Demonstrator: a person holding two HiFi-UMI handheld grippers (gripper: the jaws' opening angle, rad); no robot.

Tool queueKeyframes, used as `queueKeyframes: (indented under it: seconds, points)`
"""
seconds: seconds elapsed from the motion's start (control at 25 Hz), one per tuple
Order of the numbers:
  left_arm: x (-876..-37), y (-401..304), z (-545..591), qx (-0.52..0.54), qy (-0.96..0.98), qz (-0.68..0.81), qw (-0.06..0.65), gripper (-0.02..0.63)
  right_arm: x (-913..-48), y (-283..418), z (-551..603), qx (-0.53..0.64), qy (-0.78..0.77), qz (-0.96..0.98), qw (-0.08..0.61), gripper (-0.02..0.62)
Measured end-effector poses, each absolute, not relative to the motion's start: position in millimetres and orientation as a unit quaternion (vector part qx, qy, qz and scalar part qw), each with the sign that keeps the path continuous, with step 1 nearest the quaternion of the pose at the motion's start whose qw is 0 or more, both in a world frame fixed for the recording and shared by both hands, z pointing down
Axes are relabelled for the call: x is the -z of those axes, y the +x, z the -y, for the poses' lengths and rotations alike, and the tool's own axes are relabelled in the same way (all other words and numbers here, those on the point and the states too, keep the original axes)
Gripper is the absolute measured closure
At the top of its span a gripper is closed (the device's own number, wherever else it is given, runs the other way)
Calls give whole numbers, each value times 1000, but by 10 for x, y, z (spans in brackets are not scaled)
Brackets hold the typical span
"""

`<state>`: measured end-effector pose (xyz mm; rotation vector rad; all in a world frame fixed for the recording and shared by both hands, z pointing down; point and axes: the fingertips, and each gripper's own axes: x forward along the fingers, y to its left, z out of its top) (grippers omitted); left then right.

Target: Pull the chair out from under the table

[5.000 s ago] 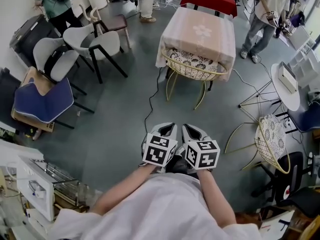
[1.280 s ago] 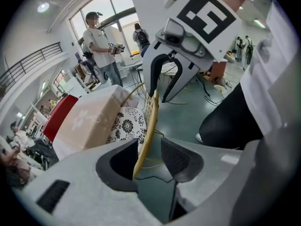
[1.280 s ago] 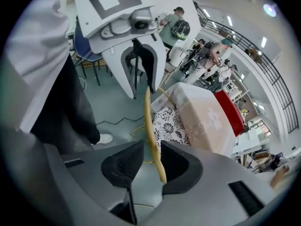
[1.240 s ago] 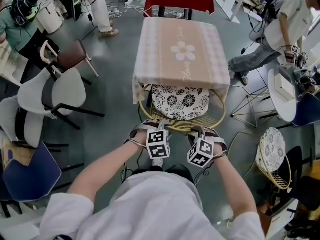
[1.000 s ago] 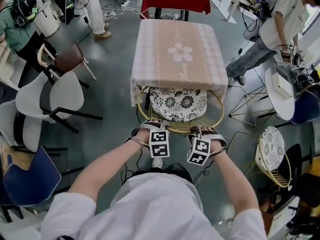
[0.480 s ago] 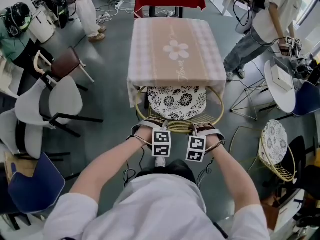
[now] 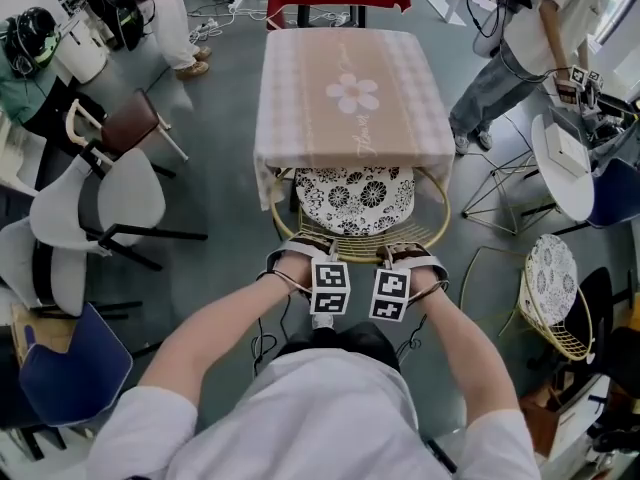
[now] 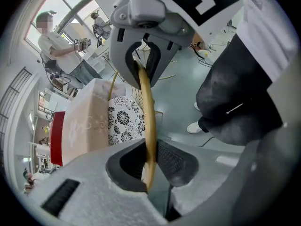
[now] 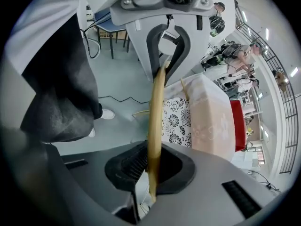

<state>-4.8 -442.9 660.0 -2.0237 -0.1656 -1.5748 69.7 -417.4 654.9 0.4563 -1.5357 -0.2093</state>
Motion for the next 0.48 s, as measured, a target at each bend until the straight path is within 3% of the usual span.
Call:
queueKeyframes:
  seconds: [0.48]
  points:
    - [-6634, -80, 4226, 590, -759, 78, 264, 548, -6550, 661, 4010, 62, 186, 696, 691, 572]
